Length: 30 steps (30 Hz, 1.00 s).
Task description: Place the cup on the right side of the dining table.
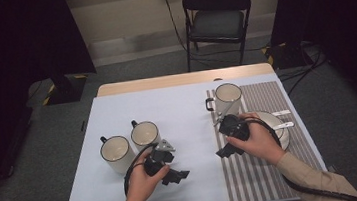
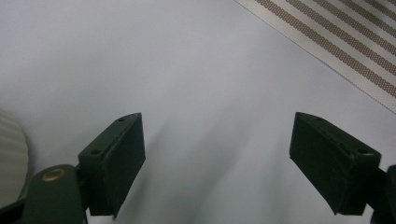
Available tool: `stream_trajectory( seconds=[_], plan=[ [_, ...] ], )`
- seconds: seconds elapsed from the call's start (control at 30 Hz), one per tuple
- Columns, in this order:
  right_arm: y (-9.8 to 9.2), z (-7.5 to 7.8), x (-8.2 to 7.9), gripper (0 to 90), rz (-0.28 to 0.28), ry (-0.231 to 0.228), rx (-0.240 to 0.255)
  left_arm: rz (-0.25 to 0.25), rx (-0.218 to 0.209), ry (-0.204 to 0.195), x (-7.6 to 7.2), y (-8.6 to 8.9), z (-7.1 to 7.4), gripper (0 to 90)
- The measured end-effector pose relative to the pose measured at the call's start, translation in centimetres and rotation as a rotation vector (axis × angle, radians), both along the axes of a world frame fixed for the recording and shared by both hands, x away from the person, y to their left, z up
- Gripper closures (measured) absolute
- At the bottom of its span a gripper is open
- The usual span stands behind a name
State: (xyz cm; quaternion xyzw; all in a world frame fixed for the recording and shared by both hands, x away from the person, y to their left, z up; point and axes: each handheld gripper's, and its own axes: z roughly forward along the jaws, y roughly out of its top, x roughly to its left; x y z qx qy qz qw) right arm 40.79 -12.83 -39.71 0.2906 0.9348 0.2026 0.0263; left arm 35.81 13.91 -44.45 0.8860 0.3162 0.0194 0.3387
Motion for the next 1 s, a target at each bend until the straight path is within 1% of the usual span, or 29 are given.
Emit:
stream_trajectory(
  seconds=[0.1, 0.23, 0.27, 0.33, 0.37, 0.43, 0.53, 0.57, 0.6, 0.67, 0.87, 0.93, 1.0],
  plan=[
    [0.1, 0.0, -0.2, 17.4, 0.006, 0.0, -0.002, 0.011, 0.003, 0.0, -0.1, 0.3, -0.1, 17.9],
    [0.2, -0.1, -0.3, 17.4, 0.01, 0.005, 0.005, 0.016, -0.002, -0.003, -0.4, 0.6, -0.1, 17.9],
    [0.2, -0.1, -0.4, 17.4, 0.015, 0.005, 0.005, 0.015, 0.004, -0.002, -0.5, 0.8, 0.0, 17.9],
    [0.3, -0.2, -0.6, 17.4, 0.016, 0.003, 0.012, 0.017, -0.005, -0.002, -0.6, 1.0, -0.1, 17.9],
    [0.3, -0.2, -0.7, 17.4, 0.023, 0.008, 0.014, 0.022, -0.001, 0.001, -0.7, 1.1, -0.1, 17.9],
    [0.2, -0.2, -0.8, 17.4, 0.02, 0.005, 0.019, 0.023, 0.004, -0.003, -0.8, 1.3, 0.0, 17.9],
    [0.2, -0.1, -1.0, 17.4, 0.019, 0.006, 0.026, 0.028, -0.005, -0.004, -0.9, 1.5, -0.1, 17.9],
    [0.1, -0.1, -1.1, 17.4, 0.022, 0.007, 0.029, 0.027, 0.002, -0.004, -1.0, 1.6, -0.1, 17.9],
    [0.1, -0.2, -1.2, 17.4, 0.019, 0.01, 0.031, 0.023, 0.0, -0.004, -1.0, 1.7, -0.1, 17.9],
    [0.0, -0.3, -1.2, 17.4, 0.017, 0.013, 0.033, 0.028, 0.004, -0.003, -1.0, 1.9, -0.2, 17.9],
    [-0.1, -0.5, -1.4, 17.4, 0.018, 0.018, 0.032, 0.032, -0.001, 0.004, -1.2, 2.3, -0.1, 17.9],
    [-0.1, -0.6, -1.5, 17.4, 0.022, 0.018, 0.03, 0.038, -0.003, -0.003, -1.3, 2.4, -0.2, 17.9],
    [0.0, -0.7, -1.6, 17.4, 0.024, 0.017, 0.029, 0.038, 0.002, -0.001, -1.3, 2.6, -0.3, 17.9]
  ],
)
